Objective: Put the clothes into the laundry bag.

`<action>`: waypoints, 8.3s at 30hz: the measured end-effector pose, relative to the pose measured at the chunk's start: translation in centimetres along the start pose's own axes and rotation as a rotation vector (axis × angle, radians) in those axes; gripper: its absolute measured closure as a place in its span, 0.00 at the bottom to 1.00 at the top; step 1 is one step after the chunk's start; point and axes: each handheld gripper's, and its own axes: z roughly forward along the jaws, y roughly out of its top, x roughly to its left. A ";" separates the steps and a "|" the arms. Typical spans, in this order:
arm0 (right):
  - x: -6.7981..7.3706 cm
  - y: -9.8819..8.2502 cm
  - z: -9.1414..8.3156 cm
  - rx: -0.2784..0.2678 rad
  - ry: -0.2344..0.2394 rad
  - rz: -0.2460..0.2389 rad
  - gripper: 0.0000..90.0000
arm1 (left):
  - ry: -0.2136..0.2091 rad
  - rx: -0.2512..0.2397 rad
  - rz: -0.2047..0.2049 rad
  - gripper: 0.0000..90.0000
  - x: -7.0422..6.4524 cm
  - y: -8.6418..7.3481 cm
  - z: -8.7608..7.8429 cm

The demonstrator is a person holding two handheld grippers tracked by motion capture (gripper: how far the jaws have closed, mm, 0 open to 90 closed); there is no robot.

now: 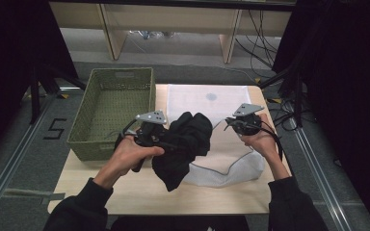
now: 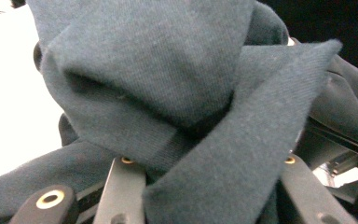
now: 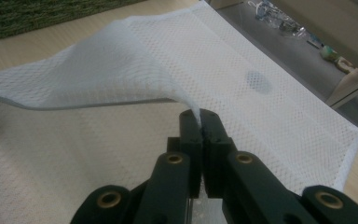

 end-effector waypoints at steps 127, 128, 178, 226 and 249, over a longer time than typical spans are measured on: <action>0.7 1.5 -1.7 -0.050 0.036 -0.029 1.00 | 0.247 0.208 -0.159 0.59 8.4 -2.0 15.9; 0.7 1.6 -1.7 -0.051 0.039 -0.034 1.00 | 0.248 0.206 -0.159 0.59 8.5 -2.0 16.0; 1.4 1.8 -1.6 -0.050 0.067 -0.058 1.00 | 0.461 0.156 -0.035 0.93 6.9 -1.1 15.1; 1.6 1.2 -1.1 -0.024 0.099 -0.037 1.00 | 0.477 0.264 -0.030 0.36 5.5 -4.8 14.8; 4.3 -0.3 0.8 0.048 0.207 -0.065 1.00 | 0.291 0.375 -0.028 0.98 6.2 -8.0 14.2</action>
